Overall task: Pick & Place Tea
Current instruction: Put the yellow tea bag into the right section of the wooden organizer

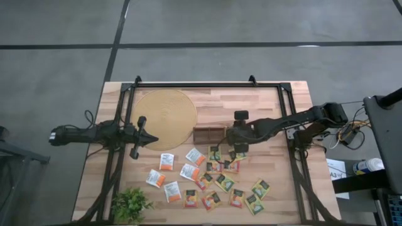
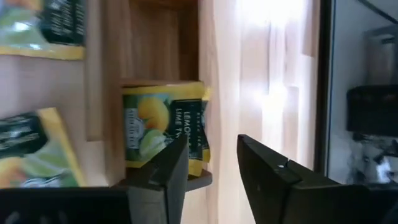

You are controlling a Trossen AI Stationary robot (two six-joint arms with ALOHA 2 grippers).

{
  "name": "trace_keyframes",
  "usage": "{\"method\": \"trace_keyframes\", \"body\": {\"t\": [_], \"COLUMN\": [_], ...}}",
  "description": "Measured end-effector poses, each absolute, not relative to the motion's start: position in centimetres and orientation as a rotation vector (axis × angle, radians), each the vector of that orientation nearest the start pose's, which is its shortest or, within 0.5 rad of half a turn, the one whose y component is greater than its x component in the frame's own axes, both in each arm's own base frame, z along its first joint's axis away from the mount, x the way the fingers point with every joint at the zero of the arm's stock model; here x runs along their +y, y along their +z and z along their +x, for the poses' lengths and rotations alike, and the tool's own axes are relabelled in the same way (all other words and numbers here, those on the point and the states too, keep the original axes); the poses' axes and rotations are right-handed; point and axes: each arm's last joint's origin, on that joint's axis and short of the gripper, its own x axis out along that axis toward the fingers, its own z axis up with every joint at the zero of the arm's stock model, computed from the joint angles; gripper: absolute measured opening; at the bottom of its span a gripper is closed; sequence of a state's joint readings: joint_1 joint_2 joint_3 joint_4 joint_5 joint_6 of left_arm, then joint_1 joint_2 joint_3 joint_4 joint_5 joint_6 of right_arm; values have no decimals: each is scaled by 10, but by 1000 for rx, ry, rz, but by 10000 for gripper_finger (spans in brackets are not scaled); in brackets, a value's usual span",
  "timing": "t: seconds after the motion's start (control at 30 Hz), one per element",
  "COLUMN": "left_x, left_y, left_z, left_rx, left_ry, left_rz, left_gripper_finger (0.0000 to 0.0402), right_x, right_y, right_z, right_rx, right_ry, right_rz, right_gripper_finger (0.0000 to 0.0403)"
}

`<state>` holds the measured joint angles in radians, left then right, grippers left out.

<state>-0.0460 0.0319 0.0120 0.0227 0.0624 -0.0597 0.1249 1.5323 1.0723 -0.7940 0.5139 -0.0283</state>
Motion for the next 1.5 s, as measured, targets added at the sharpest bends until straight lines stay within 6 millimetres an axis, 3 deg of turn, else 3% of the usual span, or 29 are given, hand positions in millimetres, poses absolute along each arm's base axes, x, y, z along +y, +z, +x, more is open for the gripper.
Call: {"method": "trace_keyframes", "body": {"t": [0.2, 0.37, 0.47, 0.57, 0.97, 1.5], "left_x": [-6, -6, -6, -6, -6, -6], "left_y": [167, 167, 167, 167, 167, 167], "left_z": [99, 99, 99, 99, 99, 99], "left_rx": [0, 1, 0, 0, 1, 1], "left_ry": [-108, -109, -110, -110, -109, -109], "left_rz": [-60, -60, -60, -60, -60, -60], "left_gripper_finger": [0, 0, 0, 0, 0, 0], "right_x": [28, 29, 25, 20, -6, -11], "right_y": [247, 250, 245, 238, 207, 179], "right_z": [289, 291, 289, 291, 304, 314], "right_rx": [1156, 1150, 1175, 1198, 1315, 1364], "right_ry": [-157, -96, -73, -59, -5, 8], "right_rz": [-282, -246, -269, -273, -239, -197], "right_gripper_finger": [110, 66, 20, 10, 8, 8]}}
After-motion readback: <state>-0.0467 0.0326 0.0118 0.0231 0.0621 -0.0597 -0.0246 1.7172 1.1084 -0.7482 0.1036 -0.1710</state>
